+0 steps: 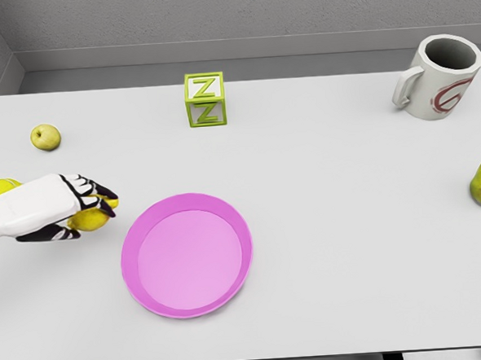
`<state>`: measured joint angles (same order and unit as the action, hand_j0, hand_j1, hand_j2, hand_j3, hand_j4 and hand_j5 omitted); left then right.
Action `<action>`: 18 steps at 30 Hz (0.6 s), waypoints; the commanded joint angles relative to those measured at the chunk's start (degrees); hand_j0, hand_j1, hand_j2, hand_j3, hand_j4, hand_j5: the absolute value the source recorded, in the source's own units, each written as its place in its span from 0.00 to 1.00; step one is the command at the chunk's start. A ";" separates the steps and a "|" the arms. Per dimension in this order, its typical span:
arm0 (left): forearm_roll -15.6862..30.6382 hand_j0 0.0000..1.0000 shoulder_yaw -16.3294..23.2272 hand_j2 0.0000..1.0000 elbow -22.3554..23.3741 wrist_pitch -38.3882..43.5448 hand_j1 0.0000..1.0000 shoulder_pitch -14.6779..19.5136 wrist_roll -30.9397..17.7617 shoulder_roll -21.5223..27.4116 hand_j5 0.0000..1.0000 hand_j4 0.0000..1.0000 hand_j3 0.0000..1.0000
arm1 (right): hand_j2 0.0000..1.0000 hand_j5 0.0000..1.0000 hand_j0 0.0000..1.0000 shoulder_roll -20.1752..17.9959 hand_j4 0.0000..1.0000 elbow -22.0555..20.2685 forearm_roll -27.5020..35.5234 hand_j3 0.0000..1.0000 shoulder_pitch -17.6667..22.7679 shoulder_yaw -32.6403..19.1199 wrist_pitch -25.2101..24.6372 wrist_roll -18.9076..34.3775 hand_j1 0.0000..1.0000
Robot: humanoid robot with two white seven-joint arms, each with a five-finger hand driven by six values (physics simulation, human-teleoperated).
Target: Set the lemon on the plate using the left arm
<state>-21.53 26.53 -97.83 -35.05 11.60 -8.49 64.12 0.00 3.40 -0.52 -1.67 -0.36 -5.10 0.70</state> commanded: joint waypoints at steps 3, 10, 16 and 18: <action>1.14 0.63 -0.69 0.63 -1.66 0.05 0.63 0.17 -0.04 0.48 0.63 0.63 0.63 | 1.00 1.00 1.00 0.00 1.00 0.02 0.00 1.00 -0.09 0.01 0.00 0.00 1.00; 1.84 0.62 -1.13 0.62 -2.45 0.05 0.62 0.35 -0.12 0.39 0.62 0.62 0.62 | 1.00 1.00 1.00 0.00 1.00 0.02 0.00 1.00 -0.09 0.01 0.00 0.00 1.00; 1.84 0.62 -1.13 0.62 -2.89 0.05 0.62 0.61 -0.48 0.04 0.62 0.62 0.62 | 1.00 1.00 1.00 0.00 1.00 0.02 0.00 1.00 -0.09 0.01 0.00 0.00 1.00; 1.84 0.62 -1.13 0.62 -2.98 0.05 0.62 0.70 -0.48 -0.05 0.62 0.62 0.62 | 1.00 1.00 1.00 0.00 1.00 0.02 0.00 1.00 -0.09 0.01 0.00 0.00 1.00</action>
<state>-20.09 25.42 -100.63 -35.05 12.30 -8.97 64.12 0.00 3.39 -0.52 -1.76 -0.36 -5.10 0.70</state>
